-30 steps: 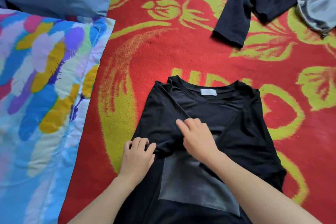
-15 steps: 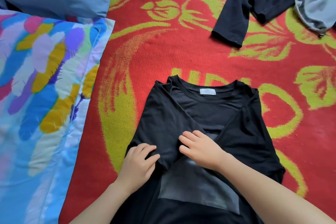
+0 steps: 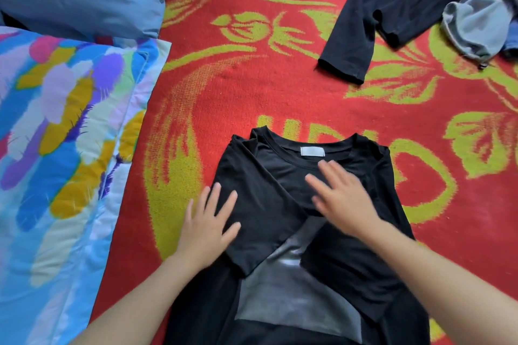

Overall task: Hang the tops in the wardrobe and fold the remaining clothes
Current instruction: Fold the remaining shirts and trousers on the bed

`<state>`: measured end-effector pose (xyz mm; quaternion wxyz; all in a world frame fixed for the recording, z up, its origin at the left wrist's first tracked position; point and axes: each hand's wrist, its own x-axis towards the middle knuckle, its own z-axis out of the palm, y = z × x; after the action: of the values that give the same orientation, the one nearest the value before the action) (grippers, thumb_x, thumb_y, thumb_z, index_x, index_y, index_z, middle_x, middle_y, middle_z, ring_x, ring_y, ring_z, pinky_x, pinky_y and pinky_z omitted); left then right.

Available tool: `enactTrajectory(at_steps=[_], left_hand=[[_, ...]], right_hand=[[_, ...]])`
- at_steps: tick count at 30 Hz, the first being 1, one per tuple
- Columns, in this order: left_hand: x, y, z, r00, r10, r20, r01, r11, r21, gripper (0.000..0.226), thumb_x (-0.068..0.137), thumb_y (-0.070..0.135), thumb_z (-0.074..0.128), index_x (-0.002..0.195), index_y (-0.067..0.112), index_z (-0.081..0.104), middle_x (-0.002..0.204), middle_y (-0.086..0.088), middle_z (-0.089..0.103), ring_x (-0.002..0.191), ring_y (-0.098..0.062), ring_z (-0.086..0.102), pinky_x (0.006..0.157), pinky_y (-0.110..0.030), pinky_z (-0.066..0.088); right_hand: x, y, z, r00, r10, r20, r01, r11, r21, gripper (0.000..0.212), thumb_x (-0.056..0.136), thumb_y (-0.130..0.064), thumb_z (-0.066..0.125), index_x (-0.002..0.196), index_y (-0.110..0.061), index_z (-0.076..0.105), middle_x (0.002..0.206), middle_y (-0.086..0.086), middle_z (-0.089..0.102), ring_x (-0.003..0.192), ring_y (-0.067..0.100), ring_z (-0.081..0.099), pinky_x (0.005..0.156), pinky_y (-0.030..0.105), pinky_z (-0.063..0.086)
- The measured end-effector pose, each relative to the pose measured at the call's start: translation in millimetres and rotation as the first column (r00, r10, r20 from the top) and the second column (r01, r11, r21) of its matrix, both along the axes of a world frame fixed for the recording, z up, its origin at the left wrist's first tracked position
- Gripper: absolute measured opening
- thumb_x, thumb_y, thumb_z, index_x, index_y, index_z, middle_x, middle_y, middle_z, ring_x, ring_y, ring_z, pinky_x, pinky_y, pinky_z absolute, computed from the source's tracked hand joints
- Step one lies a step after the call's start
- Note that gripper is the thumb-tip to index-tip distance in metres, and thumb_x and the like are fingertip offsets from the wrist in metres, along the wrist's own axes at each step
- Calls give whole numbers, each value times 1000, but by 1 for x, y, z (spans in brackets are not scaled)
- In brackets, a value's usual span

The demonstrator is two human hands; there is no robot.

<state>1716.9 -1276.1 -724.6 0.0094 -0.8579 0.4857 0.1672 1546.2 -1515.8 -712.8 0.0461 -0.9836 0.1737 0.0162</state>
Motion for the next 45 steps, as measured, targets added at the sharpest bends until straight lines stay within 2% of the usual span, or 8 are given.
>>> enactTrajectory(at_steps=[5,11,16,21,28,34,39,45], left_hand=[[56,-67,10,925,340,-170,-356,932,-67,61,94,32,50,148,21,24,156,-8,17,141,-26,20,110,-41,24],[86,-126,17,567,517,-642,-679,735,-8,53,87,18,66,135,10,46,130,-13,52,121,-24,49,90,-25,36],[94,-146,3,693,575,-436,-638,770,1,26,80,10,70,106,5,68,108,-13,66,108,-27,58,89,-30,40],[124,-133,1,538,701,-467,-821,561,-104,4,78,4,69,81,5,69,87,-11,64,86,-21,54,70,-27,38],[120,-146,-2,654,491,-575,-651,753,-97,40,85,17,68,123,10,56,109,-7,53,104,-16,49,94,-28,34],[126,-166,-5,805,405,-435,-391,912,126,33,70,30,74,103,25,68,104,-1,67,105,-23,60,101,-46,40],[118,-161,30,742,334,-582,-463,882,-85,21,82,-2,64,72,16,64,62,8,65,60,6,57,59,-3,41],[104,-113,101,726,154,-670,-362,914,-182,27,81,-3,66,70,21,72,57,13,65,54,9,55,55,-2,39]], right_hand=[[-15,-90,19,821,-511,-256,528,849,0,54,95,-22,47,146,-15,31,151,18,27,139,34,25,104,46,33],[-17,-138,15,698,-584,-415,715,540,443,72,90,-18,59,149,-14,18,151,10,31,136,28,33,105,40,35],[-18,-144,-8,630,-663,-404,775,503,383,42,86,-19,64,125,-8,54,121,14,60,111,30,55,86,34,43],[-21,-155,-12,491,-827,-275,813,321,486,19,83,-12,66,71,-15,51,71,6,52,77,25,51,62,31,33],[-22,-161,2,533,-713,-455,684,47,728,34,84,-12,68,116,-14,54,97,6,57,82,18,55,64,21,42],[-25,-167,14,539,-725,-428,705,110,701,27,84,3,63,111,3,61,105,11,57,98,18,48,83,26,34],[-36,-157,41,556,-762,-332,652,152,743,12,83,2,64,76,-7,60,72,1,55,72,14,49,61,19,36],[-77,-133,89,639,-721,-268,537,169,827,17,85,4,60,77,-11,58,81,1,62,77,9,55,68,12,42]])
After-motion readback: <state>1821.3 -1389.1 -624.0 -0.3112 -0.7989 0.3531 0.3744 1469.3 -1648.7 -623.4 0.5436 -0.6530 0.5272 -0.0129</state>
